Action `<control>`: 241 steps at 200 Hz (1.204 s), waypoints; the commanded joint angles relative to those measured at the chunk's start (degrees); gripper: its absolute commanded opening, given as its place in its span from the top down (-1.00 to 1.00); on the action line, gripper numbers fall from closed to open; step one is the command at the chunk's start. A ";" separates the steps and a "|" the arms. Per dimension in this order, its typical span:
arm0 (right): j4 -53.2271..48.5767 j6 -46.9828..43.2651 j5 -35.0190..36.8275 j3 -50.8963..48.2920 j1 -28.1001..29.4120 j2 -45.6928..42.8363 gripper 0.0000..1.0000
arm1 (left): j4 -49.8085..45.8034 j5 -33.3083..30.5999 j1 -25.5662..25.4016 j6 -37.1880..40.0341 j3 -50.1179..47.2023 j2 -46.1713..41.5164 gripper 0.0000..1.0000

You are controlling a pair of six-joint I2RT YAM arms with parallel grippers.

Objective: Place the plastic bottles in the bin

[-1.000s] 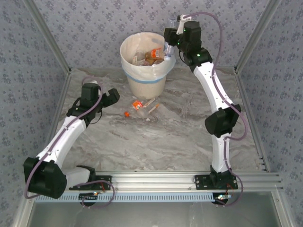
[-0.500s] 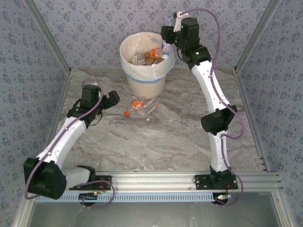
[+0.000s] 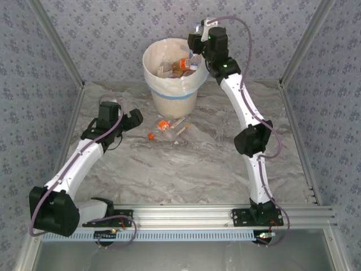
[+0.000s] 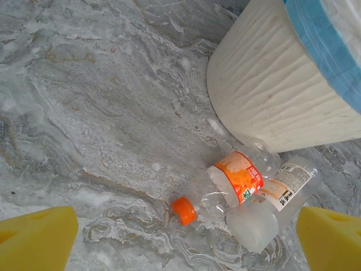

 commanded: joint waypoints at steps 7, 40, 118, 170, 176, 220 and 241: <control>-1.82 -6.81 1.79 1.88 1.37 1.32 -0.30 | 1.28 1.33 0.26 -0.44 0.49 1.35 -0.99; -5.57 -11.19 1.63 4.03 2.20 0.07 -0.64 | 2.12 4.50 0.31 0.66 1.20 4.11 -0.99; -7.57 -8.26 5.76 -17.91 3.77 -20.36 -1.00 | 8.76 12.36 -0.51 6.27 0.49 14.60 -0.99; 4.62 -0.15 6.75 -51.50 3.77 -42.29 -1.00 | 13.00 10.62 -5.31 11.47 3.09 23.18 -0.99; 5.61 0.68 7.14 -54.67 3.73 -44.62 -1.00 | 13.35 10.39 -5.82 12.52 3.62 24.35 -0.98; 8.41 4.75 12.56 -71.72 3.51 -57.92 -1.00 | 13.59 9.36 -7.34 16.31 8.51 32.05 -0.83; 8.10 5.97 14.10 -76.38 3.15 -62.18 -1.00 | 12.53 9.00 -7.67 17.00 11.22 35.06 -0.77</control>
